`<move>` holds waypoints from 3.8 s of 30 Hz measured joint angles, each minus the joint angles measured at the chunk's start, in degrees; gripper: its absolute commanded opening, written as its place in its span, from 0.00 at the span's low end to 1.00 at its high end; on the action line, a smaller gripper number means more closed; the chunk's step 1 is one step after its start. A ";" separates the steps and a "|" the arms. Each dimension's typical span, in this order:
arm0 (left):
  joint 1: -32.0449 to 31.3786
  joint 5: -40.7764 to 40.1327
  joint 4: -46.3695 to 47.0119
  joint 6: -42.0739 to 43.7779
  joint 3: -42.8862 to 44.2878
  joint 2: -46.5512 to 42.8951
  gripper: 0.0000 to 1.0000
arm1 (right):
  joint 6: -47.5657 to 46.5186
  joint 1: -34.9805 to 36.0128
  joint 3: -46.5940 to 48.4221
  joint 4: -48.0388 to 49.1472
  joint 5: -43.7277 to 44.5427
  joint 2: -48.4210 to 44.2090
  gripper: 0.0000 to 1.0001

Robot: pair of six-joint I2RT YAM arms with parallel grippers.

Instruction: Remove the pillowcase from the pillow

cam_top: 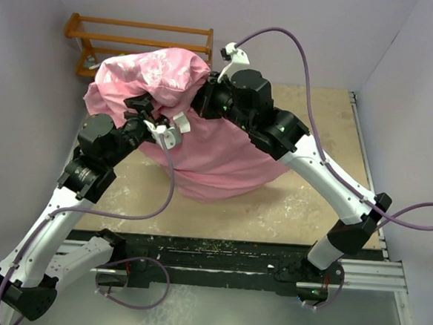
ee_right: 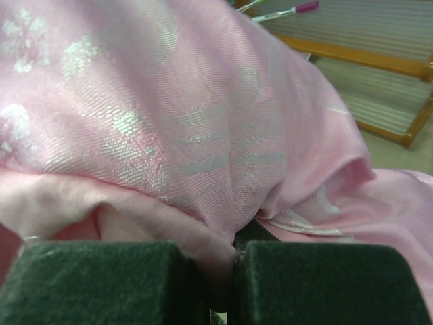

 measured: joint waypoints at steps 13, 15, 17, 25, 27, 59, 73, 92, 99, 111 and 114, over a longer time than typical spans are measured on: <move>-0.04 -8.09 7.04 -6.19 9.35 6.14 0.00 | 2.73 -3.56 -14.16 9.57 -11.54 -9.31 0.00; -0.13 -7.43 5.68 -7.91 13.77 6.67 0.00 | 2.73 -4.79 -16.02 10.56 -12.83 -10.84 0.00; -0.59 -5.75 3.39 -10.10 18.56 7.13 0.00 | 2.69 -5.31 -16.52 11.54 -13.90 -11.45 0.00; -0.72 -3.91 -5.18 -16.65 30.75 10.05 0.00 | 1.29 -4.94 -16.50 15.15 -16.15 -11.08 0.41; -0.44 -4.79 -5.99 -18.03 34.10 11.52 0.00 | 0.11 -5.20 -16.50 16.02 -15.02 -10.73 0.55; -0.02 1.51 -24.70 -27.80 58.47 21.75 0.00 | -32.83 13.92 -10.16 24.44 -5.01 -0.42 0.81; -0.02 8.85 -30.16 -31.47 61.96 23.80 0.00 | -32.28 5.70 -20.52 22.95 10.95 -7.76 0.94; -0.02 13.16 -34.91 -40.98 76.59 31.36 0.00 | -40.57 8.35 -24.52 44.74 20.13 -3.61 0.99; 0.02 16.04 -36.74 -45.13 82.75 33.46 0.00 | -40.65 8.37 -16.90 53.81 18.56 5.11 0.99; 0.02 19.28 -35.43 -47.80 80.00 30.91 0.00 | -28.41 10.03 -23.06 64.70 13.25 2.89 0.98; 0.00 20.33 -34.99 -49.44 79.47 30.84 0.00 | -27.67 13.11 -23.37 66.60 15.63 3.06 0.99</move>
